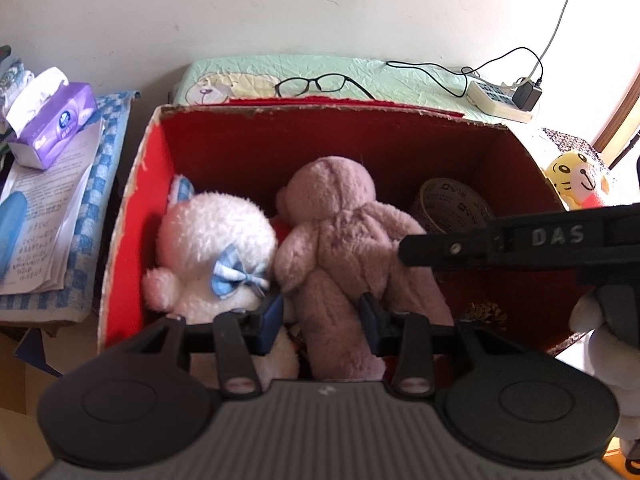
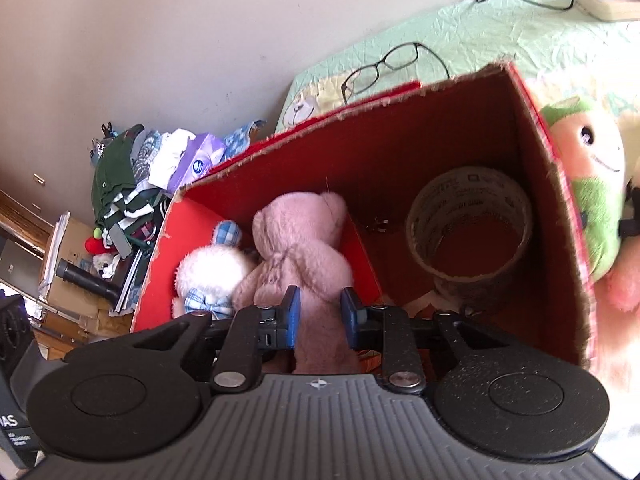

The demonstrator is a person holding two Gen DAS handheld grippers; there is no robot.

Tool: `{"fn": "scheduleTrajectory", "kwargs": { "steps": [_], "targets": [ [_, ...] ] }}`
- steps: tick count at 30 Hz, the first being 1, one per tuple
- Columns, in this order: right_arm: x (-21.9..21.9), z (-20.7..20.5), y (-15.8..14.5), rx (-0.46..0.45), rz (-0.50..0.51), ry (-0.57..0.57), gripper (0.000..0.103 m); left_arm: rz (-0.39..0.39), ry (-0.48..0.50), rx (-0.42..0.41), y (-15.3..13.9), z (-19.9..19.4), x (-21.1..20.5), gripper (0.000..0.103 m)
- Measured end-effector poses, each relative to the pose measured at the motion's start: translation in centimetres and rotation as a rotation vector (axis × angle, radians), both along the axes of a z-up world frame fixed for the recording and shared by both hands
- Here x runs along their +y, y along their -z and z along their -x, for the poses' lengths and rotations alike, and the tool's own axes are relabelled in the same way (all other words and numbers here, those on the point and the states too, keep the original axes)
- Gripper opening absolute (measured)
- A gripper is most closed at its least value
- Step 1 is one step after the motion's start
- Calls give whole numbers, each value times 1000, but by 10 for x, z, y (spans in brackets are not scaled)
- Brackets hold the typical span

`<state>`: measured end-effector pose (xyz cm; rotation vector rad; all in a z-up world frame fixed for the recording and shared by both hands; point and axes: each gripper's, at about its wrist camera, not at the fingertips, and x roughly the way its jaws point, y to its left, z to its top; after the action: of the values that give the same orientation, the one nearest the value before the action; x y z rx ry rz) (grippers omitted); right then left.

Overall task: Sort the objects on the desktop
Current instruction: 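Lower the teddy bear into the box beside the white bunny, open both tools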

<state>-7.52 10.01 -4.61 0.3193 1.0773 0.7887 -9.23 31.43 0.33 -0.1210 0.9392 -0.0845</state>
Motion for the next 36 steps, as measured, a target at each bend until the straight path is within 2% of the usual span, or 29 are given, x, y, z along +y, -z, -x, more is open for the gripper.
{"fn": "scheduleTrajectory", "kwargs": {
  "steps": [4, 9, 14, 16, 25, 36],
  "targets": [
    [10, 3, 1, -7, 0, -26, 26, -24, -8, -7, -1, 1, -2, 39],
    [20, 6, 6, -8, 37, -54, 28, -14, -22, -4, 0, 1, 1, 39],
    [21, 7, 8, -8, 32, -51, 30, -13, -34, 3, 1, 1, 1, 45],
    [18, 7, 8, -7, 22, -45, 34, -25, -38, 9, 1, 0, -1, 49],
    [3, 9, 7, -5, -6, -10, 34, -68, -63, 33, 0, -2, -8, 51],
    [-12, 20, 0, -27, -47, -5, 36, -110, -90, 6, -12, 14, -18, 57]
  ]
}}
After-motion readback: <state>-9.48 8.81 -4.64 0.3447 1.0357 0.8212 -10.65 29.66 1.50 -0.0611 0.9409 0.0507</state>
